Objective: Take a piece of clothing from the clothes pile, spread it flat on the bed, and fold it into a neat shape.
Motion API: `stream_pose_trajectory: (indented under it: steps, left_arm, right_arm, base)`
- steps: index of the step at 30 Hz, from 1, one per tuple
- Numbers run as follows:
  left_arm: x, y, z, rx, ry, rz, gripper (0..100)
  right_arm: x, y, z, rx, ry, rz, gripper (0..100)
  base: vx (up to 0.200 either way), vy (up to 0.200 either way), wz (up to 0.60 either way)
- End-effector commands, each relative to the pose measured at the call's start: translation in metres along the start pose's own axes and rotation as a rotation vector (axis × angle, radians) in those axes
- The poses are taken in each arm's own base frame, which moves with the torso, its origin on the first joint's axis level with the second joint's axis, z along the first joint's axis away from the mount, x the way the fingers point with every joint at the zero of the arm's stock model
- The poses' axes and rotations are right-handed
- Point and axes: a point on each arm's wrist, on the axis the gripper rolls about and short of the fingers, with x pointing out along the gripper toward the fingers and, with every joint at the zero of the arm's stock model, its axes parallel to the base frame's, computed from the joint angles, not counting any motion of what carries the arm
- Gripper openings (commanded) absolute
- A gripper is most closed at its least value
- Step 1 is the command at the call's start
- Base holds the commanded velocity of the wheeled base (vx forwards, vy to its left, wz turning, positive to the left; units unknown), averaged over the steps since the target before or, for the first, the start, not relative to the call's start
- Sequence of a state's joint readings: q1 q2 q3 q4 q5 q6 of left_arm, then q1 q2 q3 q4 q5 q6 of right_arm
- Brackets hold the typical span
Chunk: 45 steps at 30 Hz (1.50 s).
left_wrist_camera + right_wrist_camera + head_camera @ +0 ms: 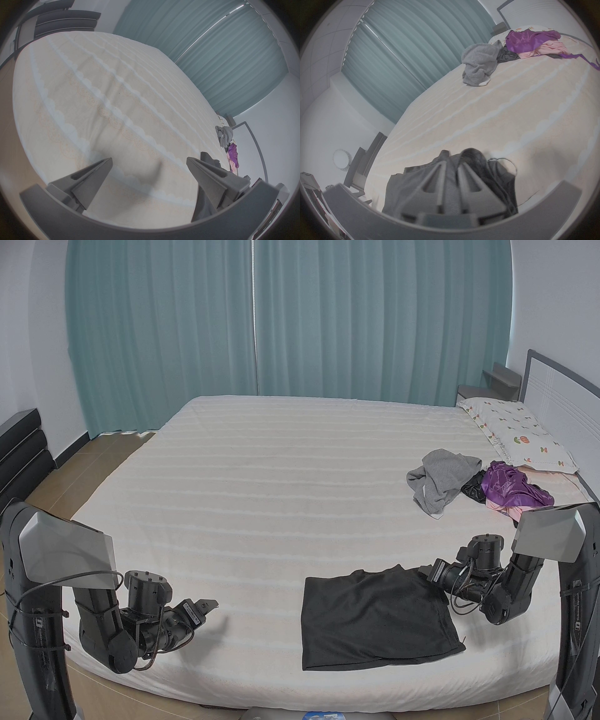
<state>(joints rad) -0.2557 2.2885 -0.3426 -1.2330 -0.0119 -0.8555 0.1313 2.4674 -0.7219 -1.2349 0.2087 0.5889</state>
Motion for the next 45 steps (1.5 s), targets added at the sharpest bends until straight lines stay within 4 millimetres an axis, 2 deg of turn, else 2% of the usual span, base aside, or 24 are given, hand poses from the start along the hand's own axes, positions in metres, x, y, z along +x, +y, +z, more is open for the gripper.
stream_pose_trajectory:
  steps: [1, 3, 7, 11, 24, 25, 30, 33, 37, 40, 45]
  left_arm:
    - [0.000, 0.000, 0.000, -0.001, -0.001, 0.002, 100]
    - [0.000, 0.000, 0.000, -0.001, 0.000, 0.001, 100]
    - [0.000, 0.001, 0.000, -0.001, 0.001, 0.002, 100]
    - [0.000, 0.001, 0.000, -0.001, 0.000, 0.003, 100]
    - [0.000, 0.000, 0.000, 0.000, 0.001, 0.002, 100]
    - [0.000, 0.000, 0.000, 0.000, 0.001, 0.002, 100]
    - [0.000, 0.000, 0.000, 0.000, 0.001, 0.002, 100]
    - [0.000, 0.000, 0.000, -0.001, -0.001, 0.002, 100]
    - [0.000, 0.000, 0.000, 0.000, 0.001, 0.002, 100]
    - [0.001, 0.000, 0.000, 0.000, -0.001, 0.000, 100]
    - [0.000, 0.000, 0.000, 0.000, 0.000, 0.001, 100]
  right_arm:
    - [0.001, -0.004, 0.003, 0.007, -0.009, -0.025, 0]
    - [0.000, -0.005, 0.004, 0.010, -0.010, -0.031, 0]
    - [-0.005, -0.014, 0.021, 0.028, -0.058, -0.053, 0]
    - [-0.007, -0.021, 0.030, 0.045, -0.072, -0.093, 0]
    - [-0.005, -0.024, 0.025, 0.049, -0.046, -0.108, 0]
    - [-0.005, -0.024, 0.025, 0.049, -0.046, -0.106, 100]
    - [-0.021, -0.019, 0.025, 0.053, -0.028, -0.085, 100]
    - [-0.048, -0.011, 0.021, 0.059, 0.009, -0.065, 100]
    - [-0.091, -0.005, 0.006, 0.079, 0.099, -0.036, 100]
    - [-0.115, -0.002, -0.003, 0.097, 0.163, 0.005, 100]
    - [-0.123, -0.002, -0.014, 0.060, 0.212, 0.011, 100]
  base:
    - [0.000, 0.000, 0.00]
    - [0.000, 0.000, 0.00]
    - [0.000, 0.000, 0.00]
    - [0.000, 0.000, 0.00]
    - [0.000, 0.000, 0.00]
    - [0.000, 0.000, 0.00]
    - [0.000, 0.000, 0.00]
    - [0.000, 0.000, 0.00]
    - [0.000, 0.000, 0.00]
    - [0.000, 0.000, 0.00]
    - [0.000, 0.000, 0.00]
